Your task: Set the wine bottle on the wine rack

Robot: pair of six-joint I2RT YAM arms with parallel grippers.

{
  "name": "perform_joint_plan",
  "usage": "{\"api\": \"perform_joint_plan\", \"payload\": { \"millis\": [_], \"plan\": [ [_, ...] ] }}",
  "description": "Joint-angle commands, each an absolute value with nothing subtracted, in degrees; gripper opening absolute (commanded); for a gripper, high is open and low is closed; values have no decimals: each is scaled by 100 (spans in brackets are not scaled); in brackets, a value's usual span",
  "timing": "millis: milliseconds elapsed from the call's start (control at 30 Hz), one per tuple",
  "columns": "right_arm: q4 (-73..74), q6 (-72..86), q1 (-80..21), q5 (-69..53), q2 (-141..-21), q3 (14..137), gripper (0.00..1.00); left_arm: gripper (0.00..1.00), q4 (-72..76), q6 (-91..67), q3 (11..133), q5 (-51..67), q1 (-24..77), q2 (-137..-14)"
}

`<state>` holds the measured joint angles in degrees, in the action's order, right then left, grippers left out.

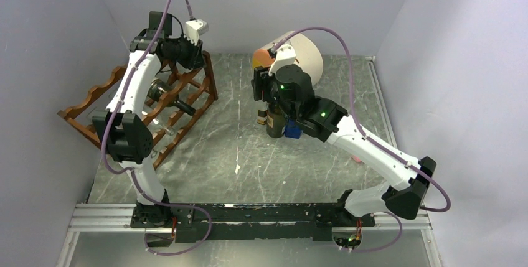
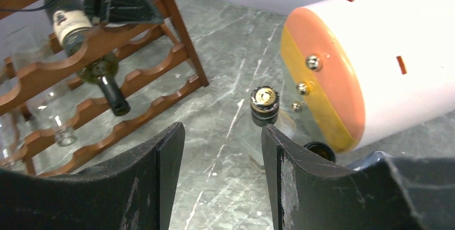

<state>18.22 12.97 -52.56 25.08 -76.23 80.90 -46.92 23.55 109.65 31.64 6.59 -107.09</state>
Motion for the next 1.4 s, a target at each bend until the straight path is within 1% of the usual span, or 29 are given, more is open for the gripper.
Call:
{"api": "perform_joint_plan", "payload": {
  "millis": [0, 167, 200, 233, 267, 300, 400, 433, 500, 633, 800, 1000, 1167, 1233, 1367],
  "plan": [
    [2320, 1353, -5192, 3357, -7847, 8469, 57, 7, -4400, 3130, 10719, 4411, 807, -10205],
    [2685, 1476, -5085, 3927, -8065, 8647, 53, 7, -4313, 3205, 10579, 4535, 809, -10049],
    [2728, 1503, -5047, 4015, -8087, 8648, 52, 10, -4220, 3092, 10543, 4437, 809, -10034],
    [2780, 1529, -5006, 4072, -8119, 8656, 52, 17, -4105, 2969, 10495, 4321, 809, -10015],
    [2822, 1563, -4957, 4124, -8147, 8661, 52, 30, -4025, 2875, 10460, 4218, 809, -9993],
    [2848, 1593, -4911, 4162, -8167, 8661, 53, 40, -3962, 2795, 10437, 4136, 804, -9979],
    [2847, 1604, -4790, 4051, -8216, 8620, 53, 63, -3855, 2607, 10457, 4003, 806, -9922],
    [2810, 1588, -4761, 3952, -8222, 8608, 53, 68, -3805, 2523, 10459, 3937, 804, -9878],
    [2793, 1570, -4733, 3901, -8263, 8596, 53, 72, -3657, 2377, 10451, 3804, 808, -9737],
    [2868, 1586, -4701, 3900, -8335, 8605, 49, 74, -3462, 2112, 10429, 3670, 808, -9368],
    [2950, 1628, -4687, 3938, -8291, 8430, 48, 74, -3126, 1348, 10274, 3733, 809, -8672],
    [3026, 1673, -4667, 3704, -8321, 8255, 49, 74, -2087, -207, 9260, 3937, 813, -7507],
    [3399, 1753, -4658, 3563, -8411, 8243, 44, 72, -1429, -1109, 8162, 4240, 824, -6513],
    [3436, 1748, -4661, 3548, -8356, 8185, 38, 72, -1269, -1356, 7802, 4535, 855, -6219],
    [3335, 1611, -4665, 3362, -8176, 8087, 18, 71, -1210, -1494, 7229, 4687, 925, -5715]
  ]
}}
